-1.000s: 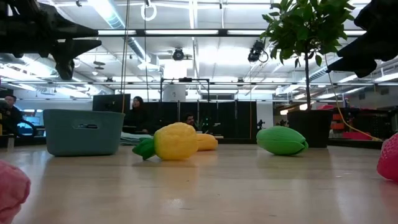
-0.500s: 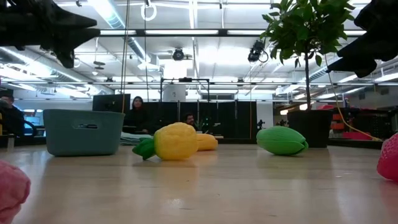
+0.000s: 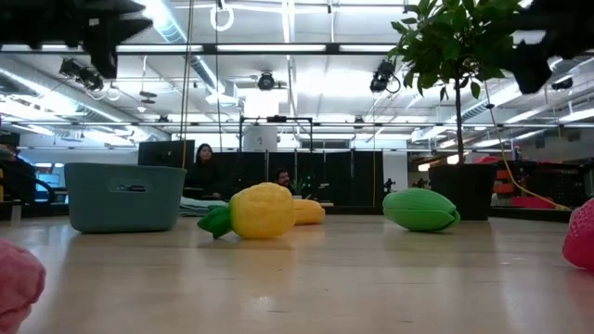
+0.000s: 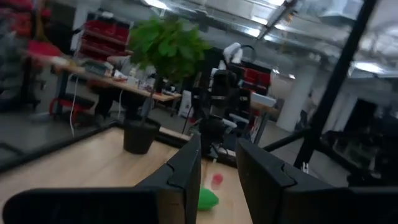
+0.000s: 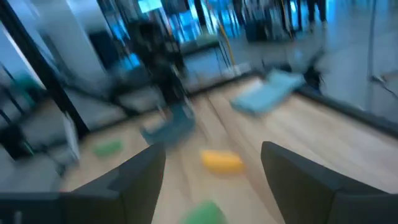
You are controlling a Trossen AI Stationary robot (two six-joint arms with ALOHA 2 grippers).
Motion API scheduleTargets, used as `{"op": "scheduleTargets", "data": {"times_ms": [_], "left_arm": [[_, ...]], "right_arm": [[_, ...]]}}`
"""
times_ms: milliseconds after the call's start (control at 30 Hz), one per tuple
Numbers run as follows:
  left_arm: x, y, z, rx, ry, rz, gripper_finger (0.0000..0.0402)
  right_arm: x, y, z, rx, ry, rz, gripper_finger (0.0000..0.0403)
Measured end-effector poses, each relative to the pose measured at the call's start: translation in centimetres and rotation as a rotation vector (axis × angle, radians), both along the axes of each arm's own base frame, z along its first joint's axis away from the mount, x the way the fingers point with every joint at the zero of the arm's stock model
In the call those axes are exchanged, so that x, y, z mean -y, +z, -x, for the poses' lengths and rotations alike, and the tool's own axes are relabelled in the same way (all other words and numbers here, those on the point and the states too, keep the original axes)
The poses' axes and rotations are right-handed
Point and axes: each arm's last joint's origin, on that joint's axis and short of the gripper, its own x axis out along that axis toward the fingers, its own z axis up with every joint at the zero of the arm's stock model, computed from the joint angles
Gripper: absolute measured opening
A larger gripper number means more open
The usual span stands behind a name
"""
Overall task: Pick and placing Produce into tupperware
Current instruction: Put the banana into the blue bin
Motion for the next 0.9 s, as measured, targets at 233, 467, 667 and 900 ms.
{"op": "scheduleTargets", "data": {"times_ms": [233,467,667,900], "left_arm": [[0.7,6.4,-1.3,-0.202,-0.021,-0.161,0.0107],[1.7,9.2,-4.2,-0.463,-0.029,-0.251,0.0107],[2.2,9.8,-6.2,-0.574,-0.018,-0.181,0.0108],[2.6,7.5,-6.3,-0.925,-0.025,0.187,0.0136]], "right_arm": [[0.0,2.2,0.0,0.222,0.008,-0.063,0.0275],[0.0,2.3,-0.1,0.208,-0.027,0.045,0.0275],[0.1,2.3,-0.1,0.201,-0.038,0.051,0.0275],[0.2,2.3,0.0,0.193,-0.087,0.088,0.0275]]}}
